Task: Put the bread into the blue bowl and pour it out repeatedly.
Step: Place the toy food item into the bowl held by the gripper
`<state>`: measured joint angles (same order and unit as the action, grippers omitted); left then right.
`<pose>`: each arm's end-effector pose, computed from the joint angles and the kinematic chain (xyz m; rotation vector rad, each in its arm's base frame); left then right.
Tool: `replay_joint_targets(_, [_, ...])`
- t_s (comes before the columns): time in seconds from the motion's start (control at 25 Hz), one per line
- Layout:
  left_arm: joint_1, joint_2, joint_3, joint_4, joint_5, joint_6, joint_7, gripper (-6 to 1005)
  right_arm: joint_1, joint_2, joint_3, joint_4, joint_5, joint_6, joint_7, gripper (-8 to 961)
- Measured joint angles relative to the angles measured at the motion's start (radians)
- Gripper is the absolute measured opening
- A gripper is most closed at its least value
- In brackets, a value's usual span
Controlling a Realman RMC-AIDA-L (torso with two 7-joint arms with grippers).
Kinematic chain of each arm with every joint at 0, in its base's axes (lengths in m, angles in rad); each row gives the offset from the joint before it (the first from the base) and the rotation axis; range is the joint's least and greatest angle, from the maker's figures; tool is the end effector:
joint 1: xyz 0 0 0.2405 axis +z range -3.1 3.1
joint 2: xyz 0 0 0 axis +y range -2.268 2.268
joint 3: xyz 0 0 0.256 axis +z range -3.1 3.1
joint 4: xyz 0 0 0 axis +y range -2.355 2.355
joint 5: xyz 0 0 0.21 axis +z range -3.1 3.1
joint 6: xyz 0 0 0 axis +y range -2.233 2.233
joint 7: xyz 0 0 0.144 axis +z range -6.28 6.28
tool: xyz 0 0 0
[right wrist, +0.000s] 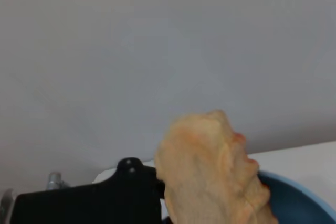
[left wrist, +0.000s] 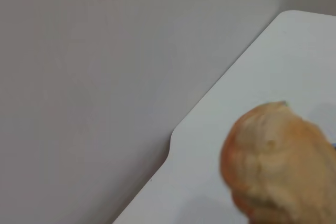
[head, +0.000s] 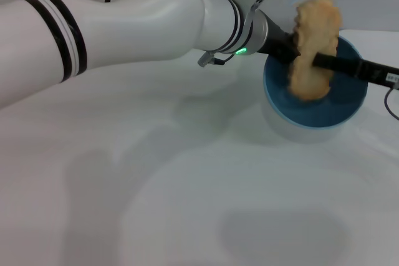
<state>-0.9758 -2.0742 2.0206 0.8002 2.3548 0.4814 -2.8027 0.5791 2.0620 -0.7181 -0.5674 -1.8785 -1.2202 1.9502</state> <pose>-0.0824 0.4217 -0.1298 -2.5064 -0.4195 0.0153 0.2735 0.3772 0.0010 -2.2296 1.4298 0.8163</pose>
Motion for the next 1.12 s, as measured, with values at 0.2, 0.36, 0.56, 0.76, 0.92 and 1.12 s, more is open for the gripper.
replay_joint_targets(0.2, [-0.011,0.003,-0.007,-0.017,0.0,-0.002,0.001,-2,-0.036,-0.005,0.012,-0.012,0.004,-0.018,0.043,382])
replay_joint_targets(0.36, [-0.028,0.003,-0.009,-0.042,0.0,-0.005,0.002,-2,-0.047,-0.006,0.013,-0.02,0.005,-0.03,0.067,383])
replay_joint_targets(0.56, [-0.044,0.001,-0.01,-0.062,0.0,-0.006,0.002,-2,-0.07,-0.005,0.014,-0.047,0.007,-0.038,0.117,382])
replay_joint_targets(0.76, [-0.044,0.002,-0.011,-0.07,0.0,-0.008,0.002,-2,-0.102,-0.006,0.039,-0.055,0.008,-0.046,0.133,383])
replay_joint_targets(0.92, [-0.046,0.002,-0.021,-0.079,0.0,-0.008,0.001,-2,-0.126,-0.007,0.079,-0.066,0.008,-0.062,0.13,383])
replay_joint_targets(1.12, [-0.048,0.001,-0.024,-0.083,0.0,-0.012,0.003,-2,-0.143,-0.002,0.106,-0.095,0.01,-0.104,0.109,383])
